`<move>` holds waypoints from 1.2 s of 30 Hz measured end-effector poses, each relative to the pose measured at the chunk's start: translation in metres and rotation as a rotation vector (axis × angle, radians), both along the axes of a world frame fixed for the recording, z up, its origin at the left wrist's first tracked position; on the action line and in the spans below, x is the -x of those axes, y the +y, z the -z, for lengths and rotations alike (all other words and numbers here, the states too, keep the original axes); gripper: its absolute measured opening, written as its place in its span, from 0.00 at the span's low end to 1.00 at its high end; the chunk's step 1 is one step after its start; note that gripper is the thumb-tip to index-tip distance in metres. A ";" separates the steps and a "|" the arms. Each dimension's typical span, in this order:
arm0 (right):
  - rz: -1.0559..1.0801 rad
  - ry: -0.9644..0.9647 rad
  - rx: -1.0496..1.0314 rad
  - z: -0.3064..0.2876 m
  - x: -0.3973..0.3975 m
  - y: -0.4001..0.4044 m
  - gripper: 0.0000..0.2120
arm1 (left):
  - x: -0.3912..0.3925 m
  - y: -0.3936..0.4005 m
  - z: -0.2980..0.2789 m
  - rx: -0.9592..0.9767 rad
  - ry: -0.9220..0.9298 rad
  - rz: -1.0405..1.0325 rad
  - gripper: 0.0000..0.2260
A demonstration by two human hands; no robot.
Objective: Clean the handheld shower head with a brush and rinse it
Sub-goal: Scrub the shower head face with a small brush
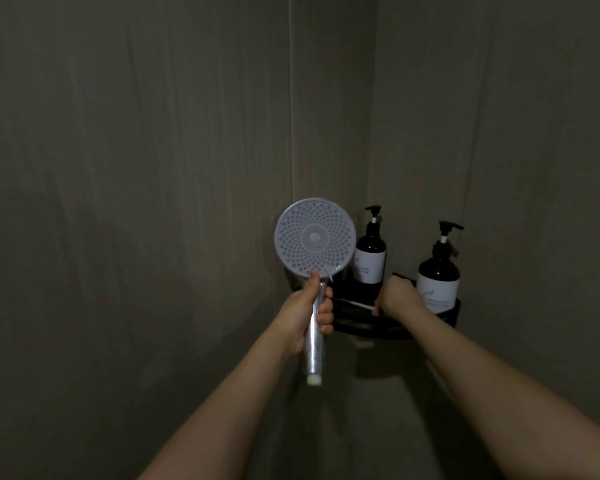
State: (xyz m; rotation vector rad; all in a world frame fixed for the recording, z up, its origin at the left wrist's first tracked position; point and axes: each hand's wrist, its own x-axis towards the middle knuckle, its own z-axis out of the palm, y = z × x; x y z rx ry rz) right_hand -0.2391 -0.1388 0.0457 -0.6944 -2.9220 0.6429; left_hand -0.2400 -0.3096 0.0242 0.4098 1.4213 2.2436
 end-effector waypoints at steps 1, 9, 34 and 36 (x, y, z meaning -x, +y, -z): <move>0.001 -0.008 -0.009 0.001 0.002 0.001 0.17 | 0.001 0.001 0.001 -0.001 -0.001 -0.001 0.19; -0.048 -0.043 -0.119 -0.004 0.001 -0.001 0.17 | 0.002 0.004 0.006 -0.014 -0.010 0.005 0.20; -0.182 0.596 1.032 0.062 -0.202 0.043 0.08 | -0.208 0.094 0.094 0.163 -0.080 -0.123 0.05; -0.163 0.554 0.989 0.081 -0.221 0.050 0.11 | -0.224 0.103 0.111 0.185 -0.125 -0.117 0.04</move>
